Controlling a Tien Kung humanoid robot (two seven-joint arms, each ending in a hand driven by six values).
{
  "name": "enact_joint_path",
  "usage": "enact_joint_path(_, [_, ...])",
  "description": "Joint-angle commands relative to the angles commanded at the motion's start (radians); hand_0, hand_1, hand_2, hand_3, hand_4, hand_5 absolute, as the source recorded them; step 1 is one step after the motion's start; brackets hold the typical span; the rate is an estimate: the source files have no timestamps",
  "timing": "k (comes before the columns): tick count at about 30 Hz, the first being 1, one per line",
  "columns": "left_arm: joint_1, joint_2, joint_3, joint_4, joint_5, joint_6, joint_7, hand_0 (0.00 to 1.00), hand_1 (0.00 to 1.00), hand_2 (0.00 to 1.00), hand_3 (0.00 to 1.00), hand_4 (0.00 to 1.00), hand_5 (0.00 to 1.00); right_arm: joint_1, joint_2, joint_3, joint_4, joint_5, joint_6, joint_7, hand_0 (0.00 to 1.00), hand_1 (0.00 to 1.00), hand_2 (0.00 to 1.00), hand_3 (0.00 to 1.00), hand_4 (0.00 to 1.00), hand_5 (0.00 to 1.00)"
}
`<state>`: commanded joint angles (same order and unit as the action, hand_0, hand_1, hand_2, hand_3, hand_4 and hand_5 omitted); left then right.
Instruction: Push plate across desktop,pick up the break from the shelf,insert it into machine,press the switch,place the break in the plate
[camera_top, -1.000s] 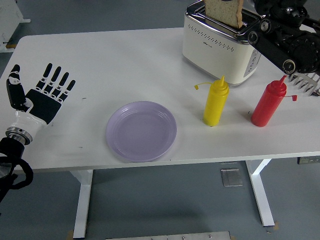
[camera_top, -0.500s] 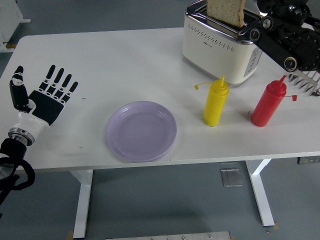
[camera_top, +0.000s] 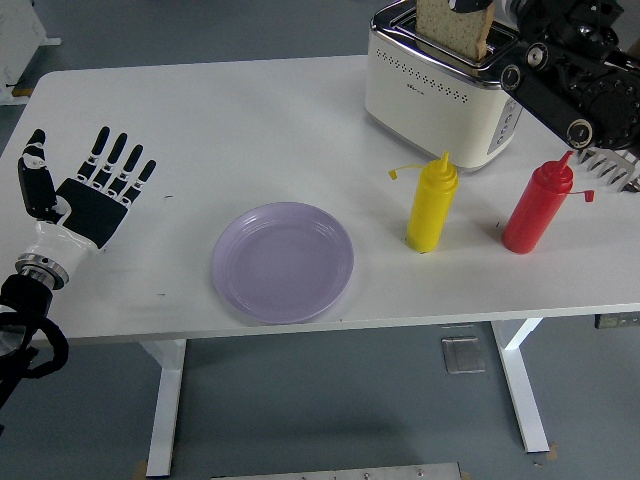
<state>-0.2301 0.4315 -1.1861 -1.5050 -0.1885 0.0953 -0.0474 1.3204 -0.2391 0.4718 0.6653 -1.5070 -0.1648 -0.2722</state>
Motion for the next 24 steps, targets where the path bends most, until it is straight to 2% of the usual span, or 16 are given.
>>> enact_joint_path(1, [0.000, 0.000, 0.001, 0.000, -0.001, 0.000, 0.000, 0.828, 0.760, 0.709, 0.714, 0.799, 0.998, -0.002, 0.000, 0.002, -0.001, 0.004, 0.000, 0.000, 0.229, 0.424, 0.520, 0.547, 0.513, 0.004])
enact_joint_path(6, [-0.001, -0.001, 0.001, -0.002, -0.006, -0.001, 0.001, 0.828, 0.760, 0.709, 0.714, 0.799, 0.998, -0.013, 0.002, 0.011, -0.008, 0.020, -0.002, 0.003, 0.229, 0.424, 0.520, 0.547, 0.513, 0.004])
enact_joint_path(7, [-0.001, -0.001, 0.001, -0.002, -0.006, 0.000, 0.001, 0.827, 0.760, 0.709, 0.714, 0.798, 0.998, -0.015, 0.002, 0.013, -0.009, 0.022, -0.003, 0.004, 0.259, 0.486, 0.567, 0.568, 0.530, 0.025])
enact_joint_path(12, [0.000, -0.002, 0.000, -0.003, -0.007, 0.000, 0.001, 0.827, 0.760, 0.709, 0.714, 0.798, 0.998, -0.022, 0.003, 0.016, -0.014, 0.024, -0.001, 0.006, 0.259, 0.486, 0.567, 0.568, 0.530, 0.025])
enact_joint_path(13, [0.000, -0.002, -0.001, -0.003, -0.007, 0.000, 0.001, 0.827, 0.760, 0.709, 0.714, 0.799, 0.998, -0.024, 0.003, 0.017, -0.015, 0.024, -0.001, 0.006, 0.303, 0.529, 0.597, 0.593, 0.568, 0.073])
enact_joint_path(24, [0.001, -0.004, 0.000, -0.003, -0.008, 0.001, 0.001, 0.827, 0.759, 0.706, 0.714, 0.800, 0.998, -0.040, 0.012, 0.014, -0.026, 0.027, 0.001, 0.001, 0.311, 0.541, 0.620, 0.621, 0.578, 0.089])
